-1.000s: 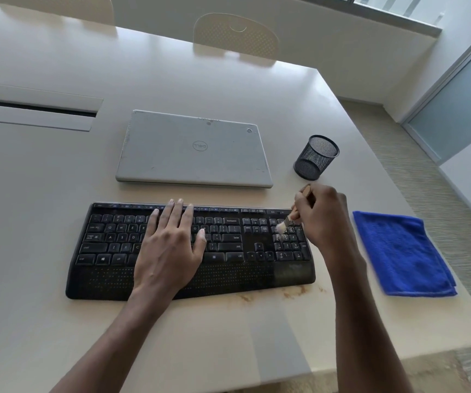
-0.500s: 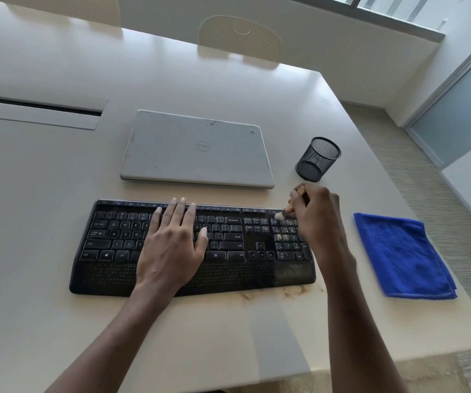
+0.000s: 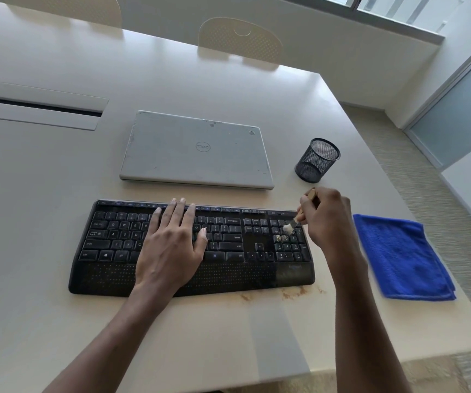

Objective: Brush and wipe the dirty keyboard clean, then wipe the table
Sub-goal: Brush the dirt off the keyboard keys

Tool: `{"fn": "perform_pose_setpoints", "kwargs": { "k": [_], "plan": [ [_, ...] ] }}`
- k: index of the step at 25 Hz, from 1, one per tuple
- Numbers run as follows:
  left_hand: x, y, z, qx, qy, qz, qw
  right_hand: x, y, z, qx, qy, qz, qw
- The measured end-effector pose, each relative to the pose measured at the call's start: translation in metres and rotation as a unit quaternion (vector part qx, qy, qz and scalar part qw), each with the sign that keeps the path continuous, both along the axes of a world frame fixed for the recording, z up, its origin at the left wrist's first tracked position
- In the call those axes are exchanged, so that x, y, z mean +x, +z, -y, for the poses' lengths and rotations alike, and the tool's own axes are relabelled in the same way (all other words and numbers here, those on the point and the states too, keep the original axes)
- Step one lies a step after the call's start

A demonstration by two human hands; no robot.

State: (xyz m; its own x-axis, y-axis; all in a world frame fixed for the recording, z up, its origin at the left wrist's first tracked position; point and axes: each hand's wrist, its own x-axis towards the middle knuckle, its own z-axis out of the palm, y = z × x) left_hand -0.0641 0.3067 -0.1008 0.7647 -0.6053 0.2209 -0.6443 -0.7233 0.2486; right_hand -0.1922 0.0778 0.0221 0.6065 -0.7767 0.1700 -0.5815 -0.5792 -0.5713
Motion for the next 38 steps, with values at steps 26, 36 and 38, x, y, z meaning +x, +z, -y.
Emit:
{"fn": "perform_pose_setpoints", "kwargs": {
  "k": [26,36,38],
  "plan": [
    [-0.001,0.001,0.000,0.000,0.000,0.000,1.000,-0.003,-0.001,0.012,0.003,-0.017,-0.012,1.000],
    [0.000,0.000,0.000,0.001,0.001,-0.001,1.000,-0.009,-0.001,0.020,-0.004,-0.025,-0.018,1.000],
    [0.000,0.000,0.000,0.004,0.000,-0.001,1.000,-0.007,0.001,0.021,-0.009,-0.025,0.021,0.999]
  ]
}}
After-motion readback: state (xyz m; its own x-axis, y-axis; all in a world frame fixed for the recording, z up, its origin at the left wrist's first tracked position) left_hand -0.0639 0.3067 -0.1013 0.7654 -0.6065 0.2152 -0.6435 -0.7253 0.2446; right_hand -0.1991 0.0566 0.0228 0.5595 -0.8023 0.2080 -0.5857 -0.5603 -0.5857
